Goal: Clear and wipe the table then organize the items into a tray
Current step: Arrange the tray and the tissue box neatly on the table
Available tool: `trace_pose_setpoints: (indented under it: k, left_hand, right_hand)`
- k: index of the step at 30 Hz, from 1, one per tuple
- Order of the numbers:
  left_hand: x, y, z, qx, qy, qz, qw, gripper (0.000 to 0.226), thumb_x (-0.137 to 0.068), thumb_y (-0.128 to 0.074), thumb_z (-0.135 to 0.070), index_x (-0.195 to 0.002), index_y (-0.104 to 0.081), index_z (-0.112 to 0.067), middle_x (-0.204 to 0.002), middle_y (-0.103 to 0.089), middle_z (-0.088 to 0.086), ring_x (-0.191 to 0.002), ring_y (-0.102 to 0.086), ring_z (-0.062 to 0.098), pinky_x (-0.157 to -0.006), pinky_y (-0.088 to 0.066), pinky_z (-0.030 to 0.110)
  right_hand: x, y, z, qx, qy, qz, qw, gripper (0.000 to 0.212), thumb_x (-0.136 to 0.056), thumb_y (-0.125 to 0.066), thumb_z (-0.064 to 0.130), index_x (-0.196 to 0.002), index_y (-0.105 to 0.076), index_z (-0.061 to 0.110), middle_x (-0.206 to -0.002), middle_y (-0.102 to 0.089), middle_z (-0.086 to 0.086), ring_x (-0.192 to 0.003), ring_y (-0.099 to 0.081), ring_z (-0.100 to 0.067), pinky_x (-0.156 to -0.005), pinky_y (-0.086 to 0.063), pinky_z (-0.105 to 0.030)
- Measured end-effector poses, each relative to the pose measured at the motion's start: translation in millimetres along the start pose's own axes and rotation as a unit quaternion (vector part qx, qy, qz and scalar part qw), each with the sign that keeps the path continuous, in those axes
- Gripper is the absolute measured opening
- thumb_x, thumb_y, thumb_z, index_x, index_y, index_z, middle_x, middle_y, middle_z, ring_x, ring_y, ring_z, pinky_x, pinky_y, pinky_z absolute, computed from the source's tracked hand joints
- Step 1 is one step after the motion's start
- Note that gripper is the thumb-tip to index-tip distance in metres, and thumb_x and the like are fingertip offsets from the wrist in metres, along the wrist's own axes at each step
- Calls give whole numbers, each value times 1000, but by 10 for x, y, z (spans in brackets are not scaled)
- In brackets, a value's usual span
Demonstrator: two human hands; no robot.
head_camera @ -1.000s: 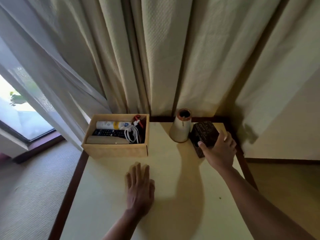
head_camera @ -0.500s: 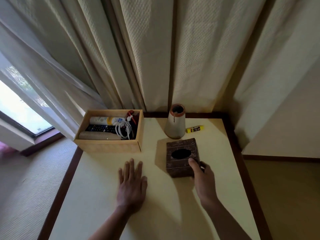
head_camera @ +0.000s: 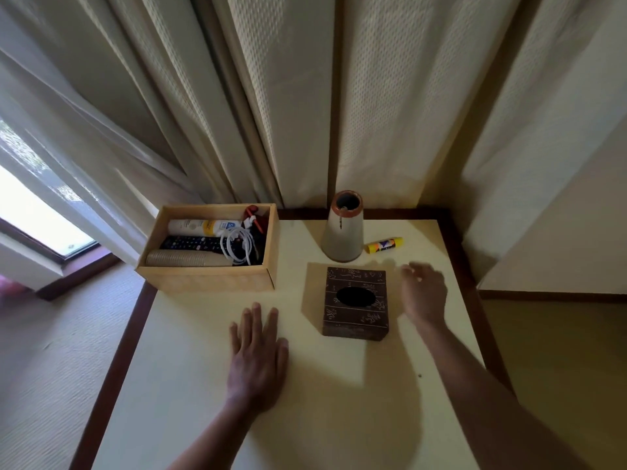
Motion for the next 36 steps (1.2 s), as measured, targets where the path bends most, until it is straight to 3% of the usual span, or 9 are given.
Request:
trace_pose_setpoints:
  k: [5, 8, 12, 18, 23, 26, 29, 32, 36]
  left_hand:
    - [32, -47, 25, -7, -11, -1, 1000, 69, -105, -17, -55, -166, -1, -26, -172, 13, 11, -158, 18, 26, -127, 4, 53]
    - [25, -53, 29, -2, -11, -7, 1000, 69, -105, -19, -54, -166, -7, -24, -173, 9, 11, -159, 14, 28, -127, 2, 54]
    - [20, -48, 20, 1, -9, -9, 1000, 68, -105, -21, -53, -166, -12, -24, -173, 5, 12, -159, 11, 29, -127, 0, 54]
    - [27, -30, -23, 14, -15, 0, 1000, 68, -105, -23, -52, -166, -9, -25, -173, 9, 12, -159, 15, 28, -128, 3, 54]
    - [-1, 42, -5, 43, 6, 33, 999, 69, -102, -15, -54, -165, -6, -28, -171, 18, 6, -156, 25, 23, -127, 14, 46]
    - [-41, 166, 141, 104, 6, 16, 994, 62, -100, -25, -46, -157, -36, -26, -172, -18, 8, -160, -4, 23, -130, -5, 44]
    - [-7, 386, 501, 120, -3, -48, 992, 47, -100, -39, -34, -145, -51, -24, -158, -44, 8, -151, -30, 25, -122, -31, 51]
    - [92, 414, 964, 37, 2, -22, 999, 53, -104, -33, -41, -154, -39, -26, -167, -30, 12, -157, -21, 32, -126, -22, 54]
    - [245, 328, 1138, -3, -40, 9, 999, 59, -109, -16, -46, -165, -5, -31, -172, 10, 7, -159, 13, 27, -128, 7, 45]
  right_hand:
    - [-647, -286, 240, 223, 86, 86, 967, 65, -90, -53, 3, -147, -49, 33, -154, -38, -9, -137, -38, -34, -105, -46, -50]
    - [-816, -463, 190, 299, 106, 118, 941, 61, -94, -59, 10, -148, -47, 37, -156, -35, -9, -138, -34, -34, -107, -42, -52]
    - [-844, -478, 187, 358, 157, 65, 918, 34, -98, -62, 31, -132, -62, 27, -129, -52, -14, -122, -47, -36, -94, -47, -49]
    - [-458, -228, 322, 182, 175, 42, 967, 29, -103, -52, 30, -127, -63, 17, -114, -65, -12, -99, -60, -27, -78, -48, -38]
    - [551, -29, 1070, 44, 290, -12, 956, 36, -104, -51, 27, -137, -59, 14, -110, -51, -4, -96, -53, -15, -73, -40, -16]
    - [1033, -197, 1598, 18, 369, 0, 929, 36, -104, -53, 25, -136, -60, 11, -114, -51, -5, -100, -55, -13, -78, -45, -13]
    - [1174, -513, 2091, 8, 402, 35, 915, 33, -102, -58, 27, -132, -59, 15, -120, -60, -3, -103, -61, -14, -81, -56, -29]
    - [1038, -925, 2485, 33, 394, 60, 917, 26, -97, -65, 28, -120, -62, 16, -109, -66, -1, -96, -65, -17, -80, -58, -37]
    - [800, -1445, 2842, 87, 393, 79, 912, 23, -90, -74, 30, -105, -70, 13, -96, -70, -5, -85, -65, -22, -73, -53, -34]
Point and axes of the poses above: each hand's wrist, its own x-axis away from the middle knuckle, its own y-axis out of the back of the hand, z = x × y, the point moved 9 cm from there along -x, towards the middle knuckle
